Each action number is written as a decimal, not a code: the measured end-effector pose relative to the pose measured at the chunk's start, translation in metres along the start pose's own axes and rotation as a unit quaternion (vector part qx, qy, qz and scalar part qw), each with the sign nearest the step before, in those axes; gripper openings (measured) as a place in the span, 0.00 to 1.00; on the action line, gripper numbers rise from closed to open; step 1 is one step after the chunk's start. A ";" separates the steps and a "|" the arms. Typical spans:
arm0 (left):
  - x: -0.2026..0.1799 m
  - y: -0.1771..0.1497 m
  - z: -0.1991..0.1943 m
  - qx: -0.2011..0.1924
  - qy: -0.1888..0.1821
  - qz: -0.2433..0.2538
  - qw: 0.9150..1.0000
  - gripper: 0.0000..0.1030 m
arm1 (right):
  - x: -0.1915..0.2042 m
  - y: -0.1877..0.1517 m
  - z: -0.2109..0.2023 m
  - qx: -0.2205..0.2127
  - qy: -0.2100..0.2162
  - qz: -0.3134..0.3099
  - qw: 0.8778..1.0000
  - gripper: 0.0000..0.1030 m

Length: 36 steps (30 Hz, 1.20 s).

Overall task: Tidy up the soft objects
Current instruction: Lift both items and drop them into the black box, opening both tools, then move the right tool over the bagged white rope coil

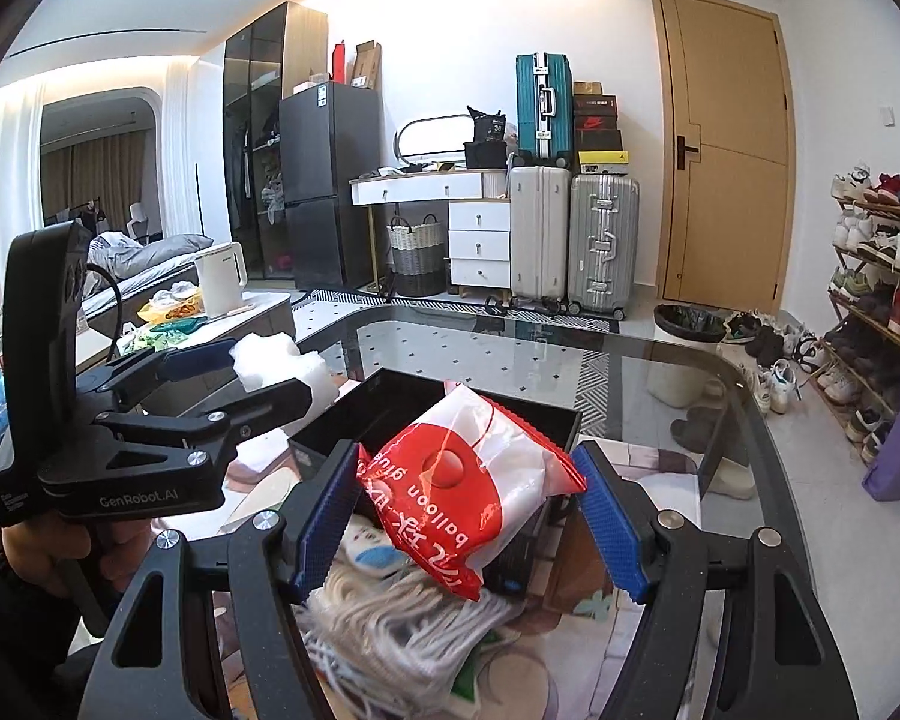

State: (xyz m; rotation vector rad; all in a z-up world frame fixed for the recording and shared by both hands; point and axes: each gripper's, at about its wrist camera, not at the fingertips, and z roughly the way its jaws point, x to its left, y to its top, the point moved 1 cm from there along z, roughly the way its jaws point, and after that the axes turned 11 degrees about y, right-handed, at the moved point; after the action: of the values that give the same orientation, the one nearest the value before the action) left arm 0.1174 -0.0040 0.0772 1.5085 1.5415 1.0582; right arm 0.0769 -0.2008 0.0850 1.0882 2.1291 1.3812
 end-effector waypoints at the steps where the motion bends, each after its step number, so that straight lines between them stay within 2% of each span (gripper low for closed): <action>1: 0.000 0.000 0.003 0.001 0.001 0.000 1.000 0.87 | 0.000 0.001 0.004 -0.002 0.001 0.002 1.000 0.71; 9: 0.000 0.001 0.025 0.008 0.004 -0.005 1.000 0.87 | -0.013 0.005 0.028 -0.014 0.004 0.000 1.000 0.71; 23: -0.002 0.001 0.061 0.028 0.007 0.000 1.000 0.87 | -0.038 0.014 0.067 0.027 0.014 0.015 0.999 0.71; 29: -0.006 0.000 0.076 0.044 0.007 0.003 0.999 0.87 | -0.035 0.018 0.080 0.037 0.018 0.011 0.999 0.71; 33: -0.010 -0.003 0.081 0.049 0.004 0.014 0.999 0.87 | -0.039 0.019 0.082 0.032 0.015 0.019 0.999 0.83; 35: -0.013 -0.003 0.081 0.049 0.003 0.022 0.999 0.89 | -0.040 0.016 0.079 0.028 0.018 0.024 0.999 0.84; 36: -0.013 -0.004 0.079 0.047 0.004 0.025 0.999 0.93 | -0.041 0.017 0.077 0.026 0.017 0.025 0.999 0.86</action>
State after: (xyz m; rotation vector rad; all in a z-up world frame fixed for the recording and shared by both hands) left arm 0.1889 -0.0118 0.0414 1.6162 1.5863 1.0331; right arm 0.1604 -0.1829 0.0617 1.1529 2.1874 1.3842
